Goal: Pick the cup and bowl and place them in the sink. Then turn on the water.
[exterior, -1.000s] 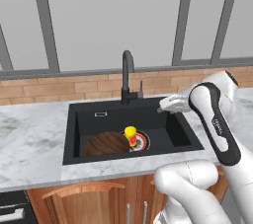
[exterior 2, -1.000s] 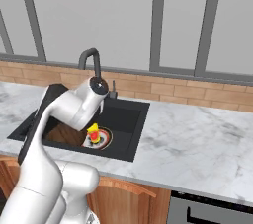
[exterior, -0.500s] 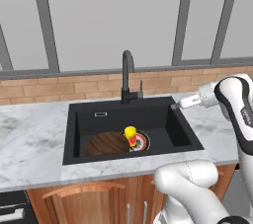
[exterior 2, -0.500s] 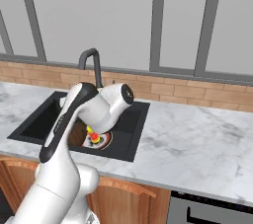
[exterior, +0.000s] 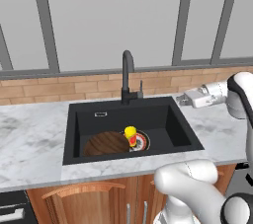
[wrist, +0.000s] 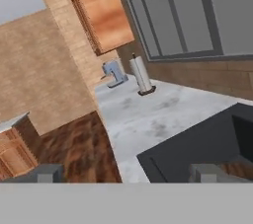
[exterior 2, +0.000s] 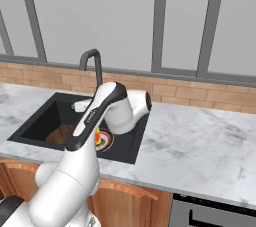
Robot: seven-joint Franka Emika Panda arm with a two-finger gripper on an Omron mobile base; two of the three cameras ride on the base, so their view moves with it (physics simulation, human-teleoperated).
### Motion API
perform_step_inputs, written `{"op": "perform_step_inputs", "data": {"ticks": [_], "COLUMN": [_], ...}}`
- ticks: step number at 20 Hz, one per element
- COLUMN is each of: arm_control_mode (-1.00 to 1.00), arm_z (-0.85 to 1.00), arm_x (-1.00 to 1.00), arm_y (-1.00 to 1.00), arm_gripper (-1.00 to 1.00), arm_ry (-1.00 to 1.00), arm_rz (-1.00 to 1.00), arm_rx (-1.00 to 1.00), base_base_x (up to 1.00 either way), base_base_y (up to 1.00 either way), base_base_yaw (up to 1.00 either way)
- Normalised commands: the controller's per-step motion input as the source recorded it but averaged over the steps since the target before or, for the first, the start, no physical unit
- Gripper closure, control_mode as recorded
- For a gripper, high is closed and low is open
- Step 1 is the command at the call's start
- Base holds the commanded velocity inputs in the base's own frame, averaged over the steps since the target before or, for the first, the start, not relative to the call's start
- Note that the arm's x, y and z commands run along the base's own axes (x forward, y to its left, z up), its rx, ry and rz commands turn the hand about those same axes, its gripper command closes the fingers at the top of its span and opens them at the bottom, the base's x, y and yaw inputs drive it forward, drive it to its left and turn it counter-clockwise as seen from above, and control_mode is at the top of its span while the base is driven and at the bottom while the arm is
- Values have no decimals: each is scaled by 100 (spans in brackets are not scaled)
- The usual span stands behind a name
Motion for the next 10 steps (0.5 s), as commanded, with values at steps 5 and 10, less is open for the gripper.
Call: {"op": "perform_step_inputs", "data": {"ticks": [5,10], "arm_control_mode": [-100,-100], "arm_z": [1,0], "arm_x": [16,16], "arm_y": [-9,-2], "arm_gripper": [-100,-100], "arm_ry": [-9,-8], "arm_rz": [6,1], "arm_rx": [11,4], "base_base_x": [0,0], "base_base_y": [0,0], "base_base_yaw": [0,0]}}
